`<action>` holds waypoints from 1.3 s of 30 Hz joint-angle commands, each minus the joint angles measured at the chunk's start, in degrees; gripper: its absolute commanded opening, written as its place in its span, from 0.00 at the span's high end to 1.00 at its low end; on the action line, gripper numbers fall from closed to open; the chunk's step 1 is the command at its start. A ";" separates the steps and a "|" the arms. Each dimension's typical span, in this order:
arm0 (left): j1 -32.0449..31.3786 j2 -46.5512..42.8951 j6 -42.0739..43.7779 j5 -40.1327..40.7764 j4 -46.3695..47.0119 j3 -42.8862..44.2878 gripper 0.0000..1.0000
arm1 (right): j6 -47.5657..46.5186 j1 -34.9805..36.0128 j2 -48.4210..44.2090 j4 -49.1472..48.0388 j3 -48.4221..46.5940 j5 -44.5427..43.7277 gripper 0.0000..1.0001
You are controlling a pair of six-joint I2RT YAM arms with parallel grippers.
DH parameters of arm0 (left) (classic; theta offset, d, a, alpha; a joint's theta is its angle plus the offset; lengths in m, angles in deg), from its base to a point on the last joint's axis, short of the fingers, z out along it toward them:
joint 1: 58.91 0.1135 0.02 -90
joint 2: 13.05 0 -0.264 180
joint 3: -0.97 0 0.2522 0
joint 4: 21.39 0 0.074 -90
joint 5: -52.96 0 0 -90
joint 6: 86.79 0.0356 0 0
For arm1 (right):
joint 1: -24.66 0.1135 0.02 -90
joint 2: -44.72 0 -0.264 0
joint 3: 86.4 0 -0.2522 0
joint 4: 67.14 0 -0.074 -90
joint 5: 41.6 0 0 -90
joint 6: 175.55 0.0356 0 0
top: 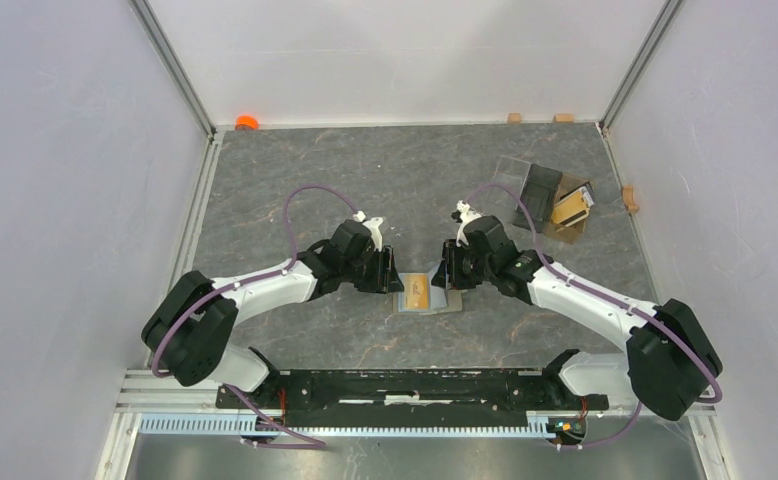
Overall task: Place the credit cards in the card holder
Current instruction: Turn over the card slot in the card holder.
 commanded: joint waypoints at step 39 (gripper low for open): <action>-0.31 0.16 -1.28 -1.82 2.69 -0.81 0.47 | 1.56 2.94 2.00 -3.42 0.04 -0.03 0.69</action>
